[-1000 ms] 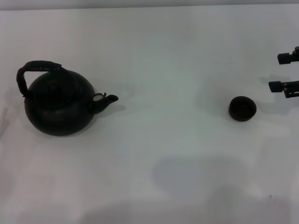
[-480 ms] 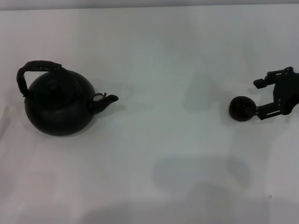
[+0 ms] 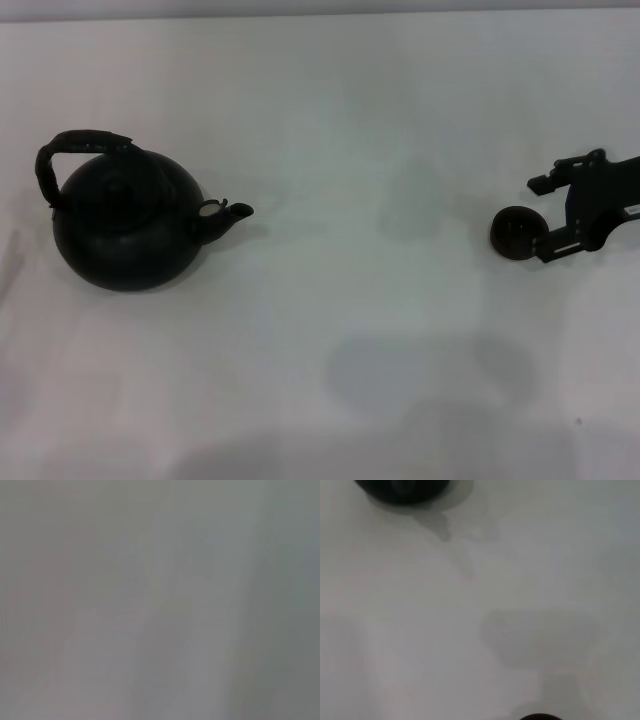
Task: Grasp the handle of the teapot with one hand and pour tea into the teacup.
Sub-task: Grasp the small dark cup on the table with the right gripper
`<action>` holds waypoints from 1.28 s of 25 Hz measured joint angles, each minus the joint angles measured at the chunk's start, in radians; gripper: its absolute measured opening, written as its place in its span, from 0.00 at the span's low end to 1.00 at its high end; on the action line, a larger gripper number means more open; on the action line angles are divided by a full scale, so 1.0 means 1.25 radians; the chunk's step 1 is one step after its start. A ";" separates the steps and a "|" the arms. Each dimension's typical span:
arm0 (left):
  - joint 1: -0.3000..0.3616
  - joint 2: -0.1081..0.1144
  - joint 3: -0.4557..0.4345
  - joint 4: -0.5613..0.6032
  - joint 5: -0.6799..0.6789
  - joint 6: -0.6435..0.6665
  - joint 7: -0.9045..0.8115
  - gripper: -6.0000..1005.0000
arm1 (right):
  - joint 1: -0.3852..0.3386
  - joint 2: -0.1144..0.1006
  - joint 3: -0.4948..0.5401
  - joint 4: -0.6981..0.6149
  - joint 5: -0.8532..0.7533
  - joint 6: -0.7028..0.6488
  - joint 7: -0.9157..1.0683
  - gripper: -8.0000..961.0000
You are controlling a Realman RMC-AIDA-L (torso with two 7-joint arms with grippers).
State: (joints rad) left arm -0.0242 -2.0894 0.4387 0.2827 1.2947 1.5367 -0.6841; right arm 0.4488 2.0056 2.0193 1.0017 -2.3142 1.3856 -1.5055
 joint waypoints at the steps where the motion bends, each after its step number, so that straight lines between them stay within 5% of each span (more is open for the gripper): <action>1: 0.000 0.000 0.000 0.000 0.000 0.000 0.000 0.80 | 0.001 -0.001 -0.016 0.000 -0.001 -0.002 0.009 0.90; 32: -0.010 0.001 0.000 0.000 0.001 0.017 0.000 0.80 | 0.005 0.004 -0.071 -0.020 -0.001 -0.023 0.012 0.90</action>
State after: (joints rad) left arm -0.0362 -2.0877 0.4387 0.2822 1.2961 1.5576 -0.6840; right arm 0.4555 2.0109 1.9309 0.9764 -2.3149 1.3569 -1.4909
